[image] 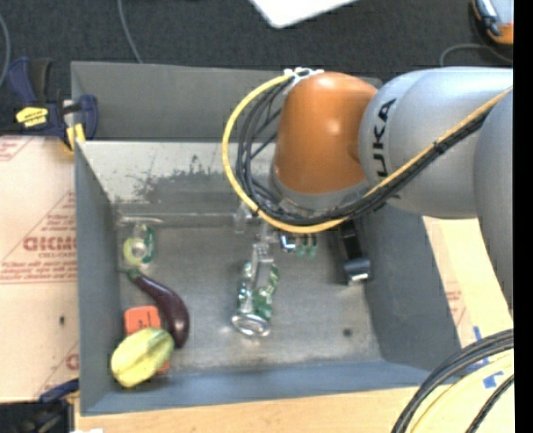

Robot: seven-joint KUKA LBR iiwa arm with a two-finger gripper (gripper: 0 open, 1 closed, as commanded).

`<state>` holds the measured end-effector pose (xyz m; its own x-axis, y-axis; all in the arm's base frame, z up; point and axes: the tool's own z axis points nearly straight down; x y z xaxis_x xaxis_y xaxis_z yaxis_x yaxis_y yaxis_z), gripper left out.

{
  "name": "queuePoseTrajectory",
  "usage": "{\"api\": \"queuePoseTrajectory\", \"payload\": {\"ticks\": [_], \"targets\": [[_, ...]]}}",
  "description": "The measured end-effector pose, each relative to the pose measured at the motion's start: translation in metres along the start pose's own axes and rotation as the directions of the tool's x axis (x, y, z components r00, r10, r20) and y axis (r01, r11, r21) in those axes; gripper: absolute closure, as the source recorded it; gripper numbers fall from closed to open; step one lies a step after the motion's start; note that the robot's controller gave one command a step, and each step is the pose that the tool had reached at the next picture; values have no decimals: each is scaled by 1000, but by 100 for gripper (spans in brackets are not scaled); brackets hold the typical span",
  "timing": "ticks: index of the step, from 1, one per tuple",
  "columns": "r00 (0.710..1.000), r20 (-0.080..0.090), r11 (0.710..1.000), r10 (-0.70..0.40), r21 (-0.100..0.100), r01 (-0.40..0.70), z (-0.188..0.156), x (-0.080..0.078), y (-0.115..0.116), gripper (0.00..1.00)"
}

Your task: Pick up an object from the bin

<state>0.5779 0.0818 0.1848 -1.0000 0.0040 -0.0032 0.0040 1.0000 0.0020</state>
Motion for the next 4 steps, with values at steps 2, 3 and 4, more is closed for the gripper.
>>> {"api": "queuePoseTrajectory", "payload": {"ticks": [2,3,4], "targets": [[988,6,988,-155,1,155,14,2,-9,0],[899,8,899,-438,5,438,71,0,-23,0],[952,9,952,-307,0,307,109,-1,-43,100]]}}
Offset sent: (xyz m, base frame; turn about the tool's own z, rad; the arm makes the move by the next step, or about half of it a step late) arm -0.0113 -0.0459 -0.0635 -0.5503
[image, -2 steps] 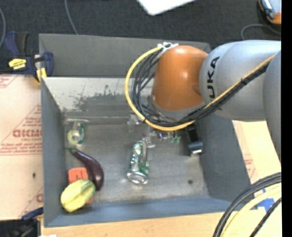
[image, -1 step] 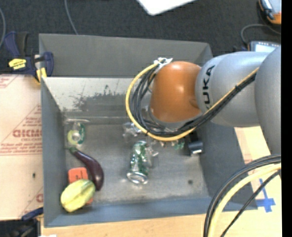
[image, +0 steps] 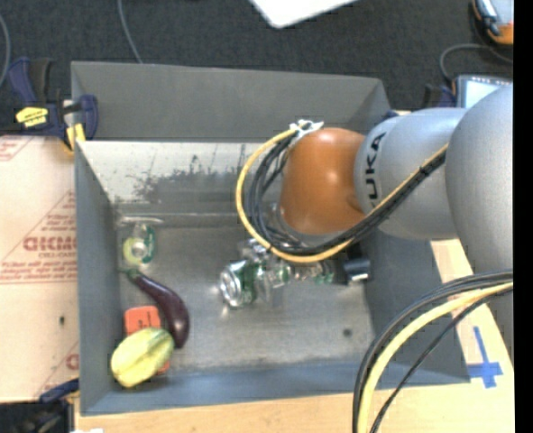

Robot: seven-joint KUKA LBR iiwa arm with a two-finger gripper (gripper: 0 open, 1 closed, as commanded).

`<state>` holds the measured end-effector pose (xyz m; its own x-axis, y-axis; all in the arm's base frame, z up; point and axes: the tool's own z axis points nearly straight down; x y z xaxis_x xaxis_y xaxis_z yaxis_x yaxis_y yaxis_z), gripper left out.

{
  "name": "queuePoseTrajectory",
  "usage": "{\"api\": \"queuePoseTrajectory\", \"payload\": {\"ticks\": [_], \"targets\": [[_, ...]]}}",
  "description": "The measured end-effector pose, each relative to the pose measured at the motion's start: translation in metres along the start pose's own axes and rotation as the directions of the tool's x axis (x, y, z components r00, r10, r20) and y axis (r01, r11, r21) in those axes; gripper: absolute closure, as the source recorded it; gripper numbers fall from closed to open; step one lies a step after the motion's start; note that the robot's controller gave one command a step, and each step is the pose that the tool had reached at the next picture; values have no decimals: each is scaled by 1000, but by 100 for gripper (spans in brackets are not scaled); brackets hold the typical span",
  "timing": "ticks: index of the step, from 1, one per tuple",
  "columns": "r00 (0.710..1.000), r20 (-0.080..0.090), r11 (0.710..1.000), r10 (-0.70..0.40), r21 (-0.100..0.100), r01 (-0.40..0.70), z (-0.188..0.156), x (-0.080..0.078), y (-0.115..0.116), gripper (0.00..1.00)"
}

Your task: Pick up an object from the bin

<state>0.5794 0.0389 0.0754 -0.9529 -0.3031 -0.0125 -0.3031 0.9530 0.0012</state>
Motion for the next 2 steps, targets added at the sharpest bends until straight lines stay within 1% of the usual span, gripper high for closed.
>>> {"api": "queuePoseTrajectory", "payload": {"ticks": [1,2], "targets": [[1000,0,1000,1,0,-1,0,0,0,100],[999,11,999,-37,3,37,-166,-8,7,100]]}}
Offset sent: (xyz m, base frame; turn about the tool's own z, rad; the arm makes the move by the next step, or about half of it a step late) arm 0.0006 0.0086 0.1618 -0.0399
